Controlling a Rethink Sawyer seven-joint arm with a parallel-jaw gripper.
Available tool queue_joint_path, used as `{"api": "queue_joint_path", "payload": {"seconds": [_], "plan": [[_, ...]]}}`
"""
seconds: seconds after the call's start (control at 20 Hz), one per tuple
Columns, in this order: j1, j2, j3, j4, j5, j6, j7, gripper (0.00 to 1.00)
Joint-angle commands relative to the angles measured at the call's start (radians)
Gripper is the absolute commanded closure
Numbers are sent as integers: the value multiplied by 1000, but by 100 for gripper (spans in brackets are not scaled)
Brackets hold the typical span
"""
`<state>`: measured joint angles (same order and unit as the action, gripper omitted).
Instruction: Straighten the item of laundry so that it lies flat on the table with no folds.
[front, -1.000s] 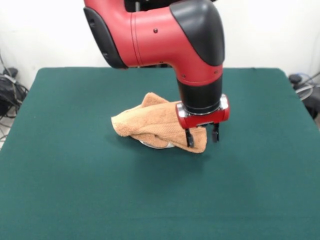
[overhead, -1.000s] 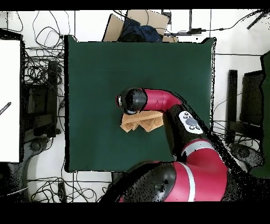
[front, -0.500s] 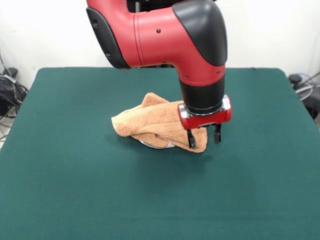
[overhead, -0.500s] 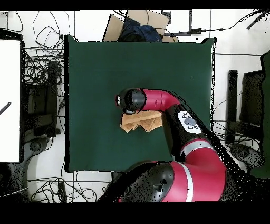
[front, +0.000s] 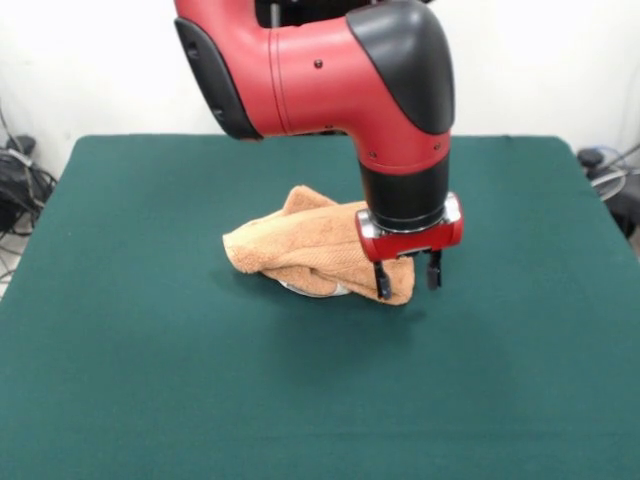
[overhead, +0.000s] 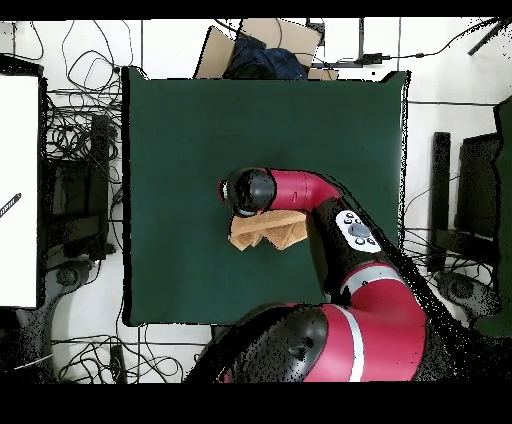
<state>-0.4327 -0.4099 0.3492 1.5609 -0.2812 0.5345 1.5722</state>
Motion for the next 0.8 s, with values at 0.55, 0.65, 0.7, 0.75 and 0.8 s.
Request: {"api": "queue_joint_path", "payload": {"seconds": [0.55, 0.65, 0.7, 0.75, 0.8], "plan": [[8, -2, -29, 46, -59, -48, 64, 0], [2, 11, -29, 42, -61, -53, 61, 0], [-5, 21, -25, 38, -62, -59, 56, 0], [-13, 29, -17, 39, -62, -65, 49, 0], [-19, 41, -10, 33, -60, -62, 40, 0]]}}
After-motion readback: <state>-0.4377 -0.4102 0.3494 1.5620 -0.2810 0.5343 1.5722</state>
